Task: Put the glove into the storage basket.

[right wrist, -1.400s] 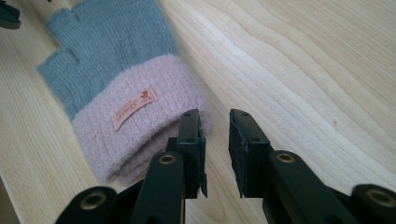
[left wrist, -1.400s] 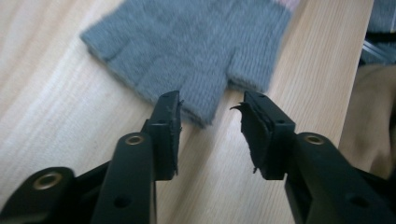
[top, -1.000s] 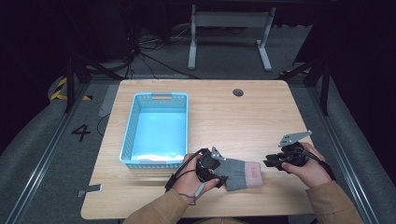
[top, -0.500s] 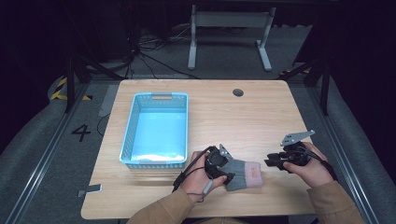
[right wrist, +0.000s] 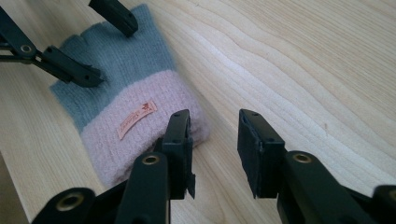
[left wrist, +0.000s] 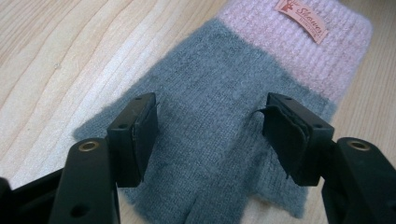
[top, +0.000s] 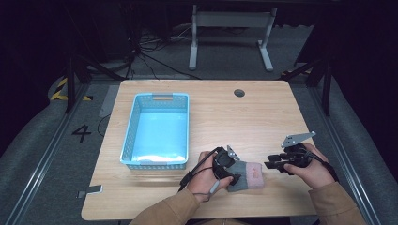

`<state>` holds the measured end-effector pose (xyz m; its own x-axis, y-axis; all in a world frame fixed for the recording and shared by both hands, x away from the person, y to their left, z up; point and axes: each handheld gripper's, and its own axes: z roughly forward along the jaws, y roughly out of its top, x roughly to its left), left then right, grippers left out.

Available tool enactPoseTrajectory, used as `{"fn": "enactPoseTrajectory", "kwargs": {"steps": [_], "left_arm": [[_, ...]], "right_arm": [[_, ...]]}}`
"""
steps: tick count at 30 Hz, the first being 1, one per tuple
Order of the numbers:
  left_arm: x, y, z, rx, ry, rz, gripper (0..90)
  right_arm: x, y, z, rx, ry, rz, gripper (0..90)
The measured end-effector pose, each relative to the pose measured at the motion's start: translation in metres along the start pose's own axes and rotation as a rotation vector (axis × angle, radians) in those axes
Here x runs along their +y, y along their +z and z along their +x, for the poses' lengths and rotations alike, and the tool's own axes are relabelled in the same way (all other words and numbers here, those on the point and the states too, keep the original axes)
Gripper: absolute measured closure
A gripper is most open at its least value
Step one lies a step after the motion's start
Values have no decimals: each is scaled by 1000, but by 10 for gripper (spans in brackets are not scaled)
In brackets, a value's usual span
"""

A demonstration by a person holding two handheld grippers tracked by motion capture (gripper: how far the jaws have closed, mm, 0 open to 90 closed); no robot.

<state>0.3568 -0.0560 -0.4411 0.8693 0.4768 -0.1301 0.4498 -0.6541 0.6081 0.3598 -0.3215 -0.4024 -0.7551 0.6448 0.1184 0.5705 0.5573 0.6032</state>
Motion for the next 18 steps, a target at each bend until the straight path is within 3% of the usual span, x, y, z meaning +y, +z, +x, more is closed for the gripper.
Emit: {"fn": "enactPoseTrajectory", "kwargs": {"steps": [5, 10, 15, 18], "left_arm": [[-2, 6, -1, -21, 2, -4, 295], [-4, 10, -2, 0, 35, -24, 294], [-4, 10, -4, 12, 45, -10, 326], [-4, 11, -9, 49, 51, -7, 342]], "right_arm": [[0, 0, 0, 18, 4, -7, 631], [0, 0, 0, 22, 4, -14, 625], [0, -1, 0, 18, 6, -37, 623], [0, -2, 0, 18, 9, -42, 621]]}}
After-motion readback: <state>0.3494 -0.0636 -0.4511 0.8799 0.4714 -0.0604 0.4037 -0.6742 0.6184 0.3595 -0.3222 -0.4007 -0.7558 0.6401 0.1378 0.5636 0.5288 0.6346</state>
